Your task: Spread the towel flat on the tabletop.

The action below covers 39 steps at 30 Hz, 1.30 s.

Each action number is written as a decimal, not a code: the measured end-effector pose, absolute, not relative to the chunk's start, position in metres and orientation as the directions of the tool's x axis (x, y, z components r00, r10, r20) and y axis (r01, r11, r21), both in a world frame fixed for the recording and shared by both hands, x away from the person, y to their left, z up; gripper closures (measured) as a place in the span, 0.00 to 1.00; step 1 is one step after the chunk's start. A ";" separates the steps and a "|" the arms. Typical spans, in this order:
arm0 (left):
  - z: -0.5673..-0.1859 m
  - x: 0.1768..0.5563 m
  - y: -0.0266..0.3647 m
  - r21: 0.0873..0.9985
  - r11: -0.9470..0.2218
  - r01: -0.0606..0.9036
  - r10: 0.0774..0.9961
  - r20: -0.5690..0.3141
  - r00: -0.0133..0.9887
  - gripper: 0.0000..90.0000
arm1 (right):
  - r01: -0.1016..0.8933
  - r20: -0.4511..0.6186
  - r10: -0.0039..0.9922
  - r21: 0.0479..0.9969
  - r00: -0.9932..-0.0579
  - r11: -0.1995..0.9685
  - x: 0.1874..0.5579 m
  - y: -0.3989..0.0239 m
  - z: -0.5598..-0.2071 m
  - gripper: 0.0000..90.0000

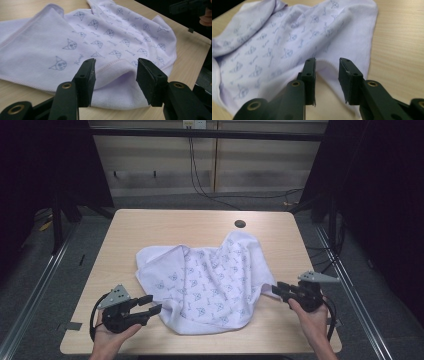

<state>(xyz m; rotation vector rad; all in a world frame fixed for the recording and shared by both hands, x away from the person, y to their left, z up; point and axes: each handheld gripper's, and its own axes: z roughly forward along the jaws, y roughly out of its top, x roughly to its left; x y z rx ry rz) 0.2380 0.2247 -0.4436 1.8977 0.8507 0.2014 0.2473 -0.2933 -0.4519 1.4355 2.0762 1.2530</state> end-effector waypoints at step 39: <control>-0.481 0.278 0.211 0.743 -0.427 0.515 0.626 -0.168 0.761 0.66 | 0.732 0.119 0.913 0.642 -0.391 0.229 0.220 -0.296 -0.483 0.51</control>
